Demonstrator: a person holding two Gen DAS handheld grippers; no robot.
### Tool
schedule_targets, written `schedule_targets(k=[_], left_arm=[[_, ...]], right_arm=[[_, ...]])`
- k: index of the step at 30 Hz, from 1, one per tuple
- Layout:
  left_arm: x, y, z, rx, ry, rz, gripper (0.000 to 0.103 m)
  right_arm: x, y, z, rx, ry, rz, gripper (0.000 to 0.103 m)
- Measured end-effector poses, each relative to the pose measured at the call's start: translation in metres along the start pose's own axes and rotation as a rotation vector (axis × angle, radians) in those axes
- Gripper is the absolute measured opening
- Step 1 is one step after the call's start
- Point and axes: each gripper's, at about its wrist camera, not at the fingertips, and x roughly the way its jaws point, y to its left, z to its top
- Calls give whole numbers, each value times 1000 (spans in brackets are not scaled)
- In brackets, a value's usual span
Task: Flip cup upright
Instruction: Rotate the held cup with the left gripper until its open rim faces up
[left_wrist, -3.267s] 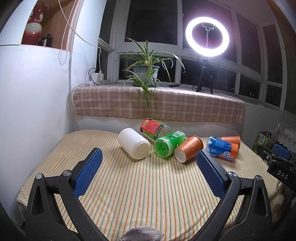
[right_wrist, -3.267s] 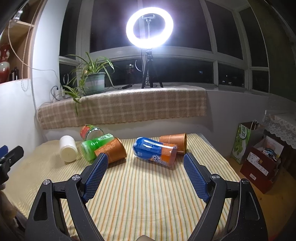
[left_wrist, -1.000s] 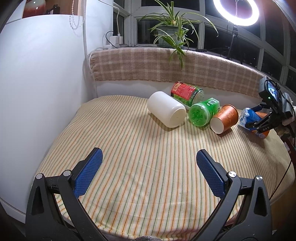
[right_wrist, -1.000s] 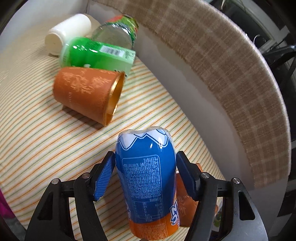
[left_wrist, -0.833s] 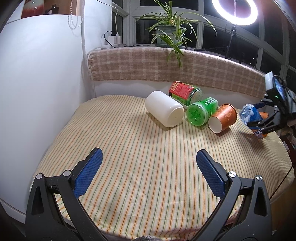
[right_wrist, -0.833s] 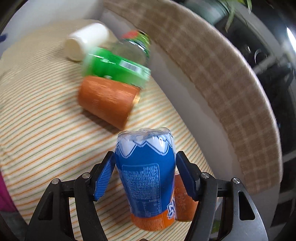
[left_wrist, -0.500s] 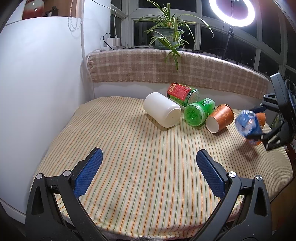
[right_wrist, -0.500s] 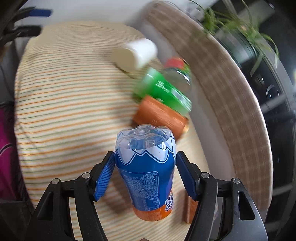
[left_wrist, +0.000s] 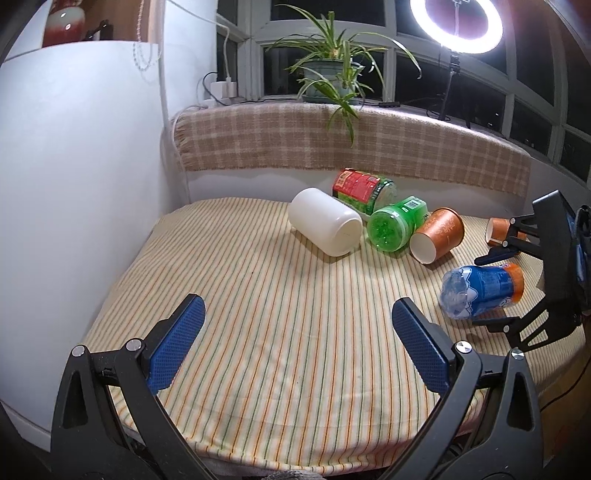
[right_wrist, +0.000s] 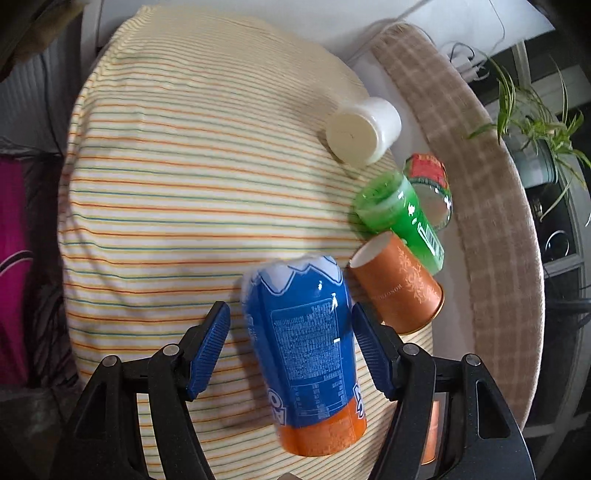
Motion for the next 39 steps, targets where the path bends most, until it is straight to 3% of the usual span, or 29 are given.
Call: schedule_targets(k=[6,9,12,17,23,27,32,39], left_arm=[[5,-8,4,23,13,-37,103],[8,-13,10,40,29,-81,103],[13,-19,21,57,51,-147,103],[23,-42,48,149,99,-272,98],[42,-109,74,377,233,-469,85],[56,-158,71,547,369,-550,84],[65,-208,59,799,459,-549,84],[91,-255,41,998,588,-511,84]], right_arm=[[-17,2,3,-15,-32,21,70],[-30,-7,1,54,-79,75,70],[-52,-24,-9,208,-174,124,70],[-85,-56,-61,646,-343,171,70],[-108,-42,-138,1109,-424,84,71],[-116,-9,-186,1366,-437,25,72],[-133,33,-220,1506,-385,-89,72],[-138,62,-245,1630,-356,-138,72]])
